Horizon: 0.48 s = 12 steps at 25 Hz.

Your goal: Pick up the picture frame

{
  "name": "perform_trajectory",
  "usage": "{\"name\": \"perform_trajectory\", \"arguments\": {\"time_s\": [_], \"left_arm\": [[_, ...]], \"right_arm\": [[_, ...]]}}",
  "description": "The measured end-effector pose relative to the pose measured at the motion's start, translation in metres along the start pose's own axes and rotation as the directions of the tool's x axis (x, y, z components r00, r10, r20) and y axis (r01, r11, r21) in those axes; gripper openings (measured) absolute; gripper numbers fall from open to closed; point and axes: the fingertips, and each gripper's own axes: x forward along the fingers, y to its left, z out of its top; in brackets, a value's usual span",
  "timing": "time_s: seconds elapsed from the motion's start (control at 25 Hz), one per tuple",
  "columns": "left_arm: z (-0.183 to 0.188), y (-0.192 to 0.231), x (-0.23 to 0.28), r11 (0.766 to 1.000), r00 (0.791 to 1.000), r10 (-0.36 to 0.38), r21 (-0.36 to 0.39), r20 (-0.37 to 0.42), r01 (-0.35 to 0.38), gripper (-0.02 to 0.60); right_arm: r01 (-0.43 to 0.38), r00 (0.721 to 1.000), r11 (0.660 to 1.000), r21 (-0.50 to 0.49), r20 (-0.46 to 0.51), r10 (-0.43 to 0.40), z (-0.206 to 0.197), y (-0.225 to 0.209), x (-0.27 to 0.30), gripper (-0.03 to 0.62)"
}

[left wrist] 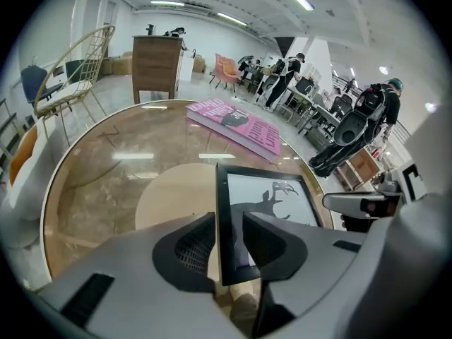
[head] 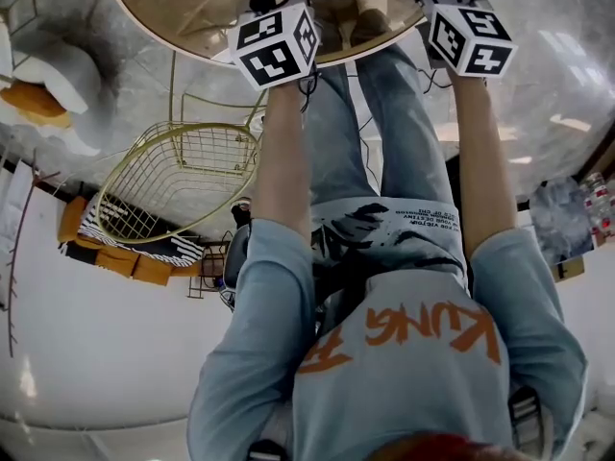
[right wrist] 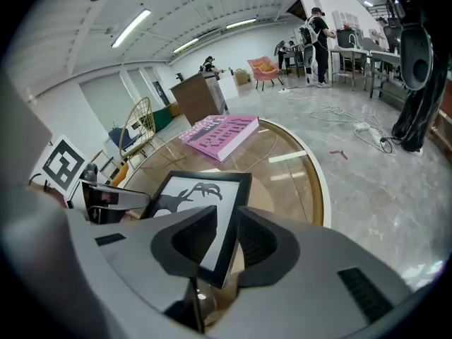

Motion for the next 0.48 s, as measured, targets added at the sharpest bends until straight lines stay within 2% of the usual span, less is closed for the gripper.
{"name": "perform_trajectory", "arguments": {"time_s": [0.36, 0.48], "left_arm": [[-0.005, 0.003, 0.018, 1.000, 0.999, -0.026, 0.007, -0.038, 0.026, 0.132], [-0.006, 0.005, 0.018, 0.999, 0.999, -0.035, -0.004, -0.032, 0.035, 0.130]], "right_arm": [[0.016, 0.998, 0.999, 0.038, -0.055, -0.013, -0.010, -0.015, 0.022, 0.097], [0.008, 0.998, 0.995, 0.100, -0.070, -0.001, -0.017, -0.015, 0.028, 0.097]]}}
